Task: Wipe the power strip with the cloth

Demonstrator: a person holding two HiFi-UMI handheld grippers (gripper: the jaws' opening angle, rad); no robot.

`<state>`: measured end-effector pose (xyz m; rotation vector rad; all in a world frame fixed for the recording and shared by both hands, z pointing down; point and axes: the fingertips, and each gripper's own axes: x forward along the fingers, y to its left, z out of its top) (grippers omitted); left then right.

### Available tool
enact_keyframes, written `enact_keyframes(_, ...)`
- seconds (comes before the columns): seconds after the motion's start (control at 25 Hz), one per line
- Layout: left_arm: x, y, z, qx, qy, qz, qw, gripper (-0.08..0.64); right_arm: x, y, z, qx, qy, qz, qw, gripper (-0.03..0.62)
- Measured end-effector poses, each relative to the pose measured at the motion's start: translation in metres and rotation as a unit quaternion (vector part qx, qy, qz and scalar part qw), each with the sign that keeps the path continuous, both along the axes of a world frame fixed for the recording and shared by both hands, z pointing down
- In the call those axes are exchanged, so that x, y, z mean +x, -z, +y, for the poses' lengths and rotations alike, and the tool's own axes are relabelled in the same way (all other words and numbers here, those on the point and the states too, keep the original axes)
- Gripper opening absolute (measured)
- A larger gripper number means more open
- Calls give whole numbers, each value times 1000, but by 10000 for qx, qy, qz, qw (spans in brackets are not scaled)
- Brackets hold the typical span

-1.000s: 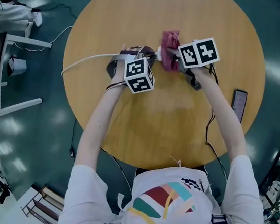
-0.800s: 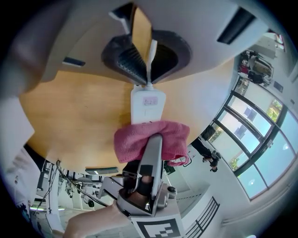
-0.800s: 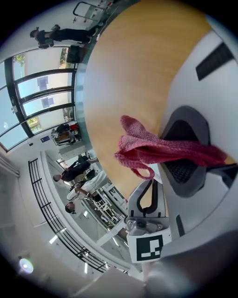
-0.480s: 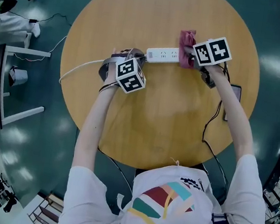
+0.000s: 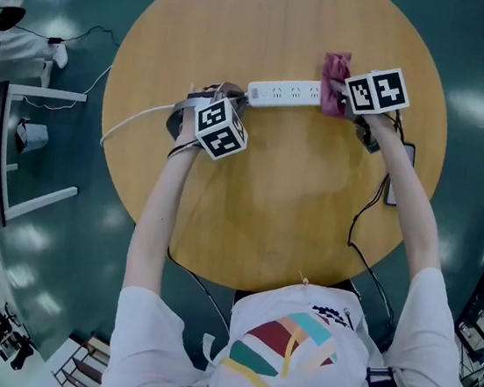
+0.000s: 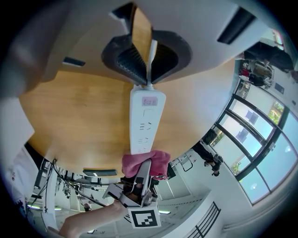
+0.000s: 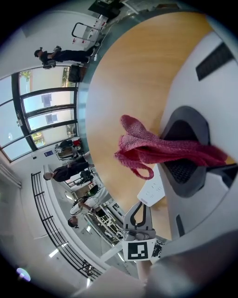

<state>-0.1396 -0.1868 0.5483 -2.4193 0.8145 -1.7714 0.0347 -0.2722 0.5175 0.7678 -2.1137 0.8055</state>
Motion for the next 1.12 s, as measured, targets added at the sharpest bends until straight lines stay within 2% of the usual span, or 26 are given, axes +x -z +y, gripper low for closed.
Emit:
enact_keyframes(0.12,1,-1,0,-11,15,43,10000,78,9,1,-1,146,-96,93,9998,40)
enact_keyframes(0.24,3,-2,0,-30,2,100,9999,78,7,18,8,520,40,40,9986,40)
enact_keyframes(0.36,6,-1,-1,-33,-5,187,9998,78,-18,48,34,905,512,-439,9936,40)
enact_keyframes(0.44,7,1,1,-17,-10,235,9997,78,-42,62,59,1229,1108,-587,9845,39)
enact_keyframes(0.52,6,0,1,-6,-10,265,9996,78,-69,65,85,1757,1960,-324,9642,39)
enact_keyframes(0.56,5,-1,0,-5,-7,275,9996,78,-82,63,95,2077,2446,-64,9471,40)
enact_keyframes(0.64,3,-3,-3,-22,-7,302,9995,77,-106,52,113,2598,3334,376,9055,40)
enact_keyframes(0.68,3,-3,-4,-34,-17,326,9995,77,-117,46,121,2717,3659,433,8890,40)
enact_keyframes(0.72,3,-3,-4,-39,-32,352,9994,77,-128,40,127,2736,3882,385,8792,40)
enact_keyframes(0.76,3,-2,-4,-38,-47,373,9993,77,-137,35,131,2685,4007,282,8755,40)
enact_keyframes(0.84,3,-2,-3,-43,-65,415,9991,77,-150,26,134,2551,4065,127,8772,39)
enact_keyframes(0.92,5,-2,-1,-62,-82,472,9988,77,-157,16,132,2521,4046,155,8789,39)
enact_keyframes(1.12,6,-3,1,-56,-130,548,9984,75,-161,-2,121,2473,3757,346,8925,40)
